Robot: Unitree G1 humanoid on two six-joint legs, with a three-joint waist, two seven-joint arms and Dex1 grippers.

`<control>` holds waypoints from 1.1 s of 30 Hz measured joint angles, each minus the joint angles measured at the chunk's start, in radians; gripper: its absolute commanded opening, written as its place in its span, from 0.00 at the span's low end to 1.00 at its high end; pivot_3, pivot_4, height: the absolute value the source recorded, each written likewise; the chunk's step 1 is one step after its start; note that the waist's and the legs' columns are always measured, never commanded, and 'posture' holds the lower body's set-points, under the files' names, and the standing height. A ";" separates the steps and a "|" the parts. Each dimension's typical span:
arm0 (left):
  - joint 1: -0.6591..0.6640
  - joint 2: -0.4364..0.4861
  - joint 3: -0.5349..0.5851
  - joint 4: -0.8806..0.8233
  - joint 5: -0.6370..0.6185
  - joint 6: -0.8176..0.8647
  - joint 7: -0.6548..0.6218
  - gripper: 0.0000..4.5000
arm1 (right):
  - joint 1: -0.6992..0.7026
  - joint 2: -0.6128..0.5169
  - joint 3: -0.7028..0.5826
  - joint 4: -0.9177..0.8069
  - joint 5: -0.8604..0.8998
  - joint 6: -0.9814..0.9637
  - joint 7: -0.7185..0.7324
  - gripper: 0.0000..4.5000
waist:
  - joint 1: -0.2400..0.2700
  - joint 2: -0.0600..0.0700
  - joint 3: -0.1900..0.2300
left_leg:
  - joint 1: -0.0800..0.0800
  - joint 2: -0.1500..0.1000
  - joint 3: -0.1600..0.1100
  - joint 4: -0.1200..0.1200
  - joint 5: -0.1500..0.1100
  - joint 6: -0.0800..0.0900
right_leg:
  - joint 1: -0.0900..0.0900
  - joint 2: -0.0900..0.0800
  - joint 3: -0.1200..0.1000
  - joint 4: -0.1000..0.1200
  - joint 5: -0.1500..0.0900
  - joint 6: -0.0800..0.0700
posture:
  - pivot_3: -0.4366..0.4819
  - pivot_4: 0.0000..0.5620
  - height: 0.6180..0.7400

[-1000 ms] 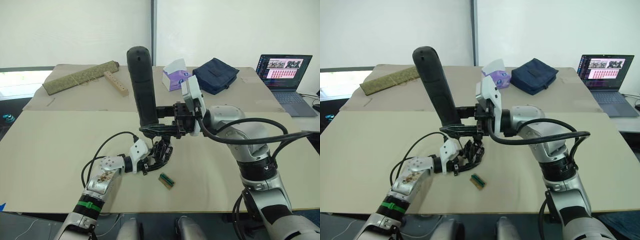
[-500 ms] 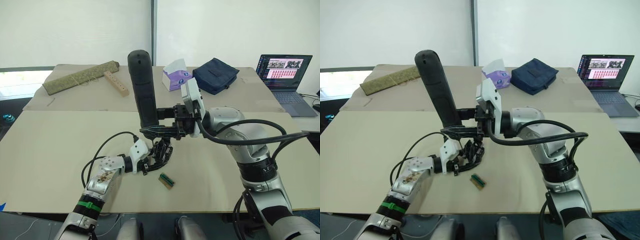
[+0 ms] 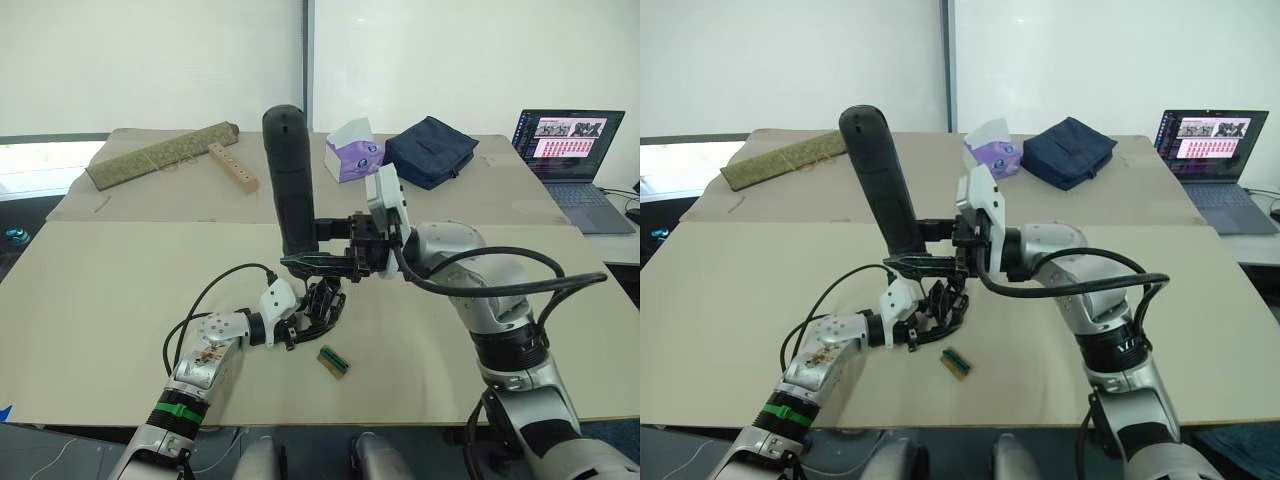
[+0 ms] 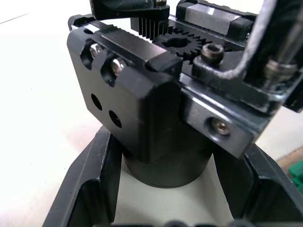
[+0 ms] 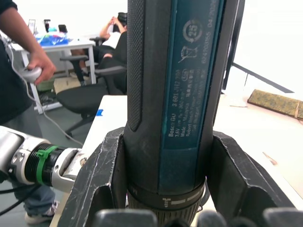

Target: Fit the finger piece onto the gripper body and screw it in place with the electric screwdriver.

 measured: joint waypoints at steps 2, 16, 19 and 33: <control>0.001 0.000 0.000 0.000 0.000 0.000 0.000 0.51 | 0.006 0.001 -0.008 0.005 0.001 -0.004 -0.004 0.43 | 0.000 0.000 0.000 | 0.000 0.000 0.000 0.000 0.000 0.000 | 0.000 0.000 0.000 0.000 0.000 0.000 | 0.48 0.27 1.00; 0.000 0.010 0.000 0.001 0.000 0.000 -0.003 0.51 | 0.085 0.035 -0.026 0.017 0.011 -0.054 -0.038 0.43 | -0.005 0.001 -0.006 | 0.004 0.000 0.001 -0.002 0.000 0.000 | 0.002 0.000 0.000 0.000 0.000 0.000 | 0.48 0.27 1.00; 0.001 0.011 0.000 0.003 0.000 0.000 -0.004 0.51 | 0.093 0.036 -0.016 0.016 0.008 -0.076 -0.040 0.43 | -0.005 0.002 -0.007 | 0.005 0.000 0.001 -0.003 0.000 0.000 | 0.003 0.000 0.000 0.000 -0.001 -0.001 | 0.48 0.27 1.00; 0.003 0.013 0.000 0.008 0.000 0.006 -0.004 0.51 | 0.109 0.036 0.022 0.009 -0.020 -0.124 -0.050 0.43 | -0.006 0.002 -0.015 | 0.007 0.001 0.002 -0.005 0.000 0.000 | 0.003 0.001 0.001 0.000 -0.002 -0.002 | 0.48 0.27 1.00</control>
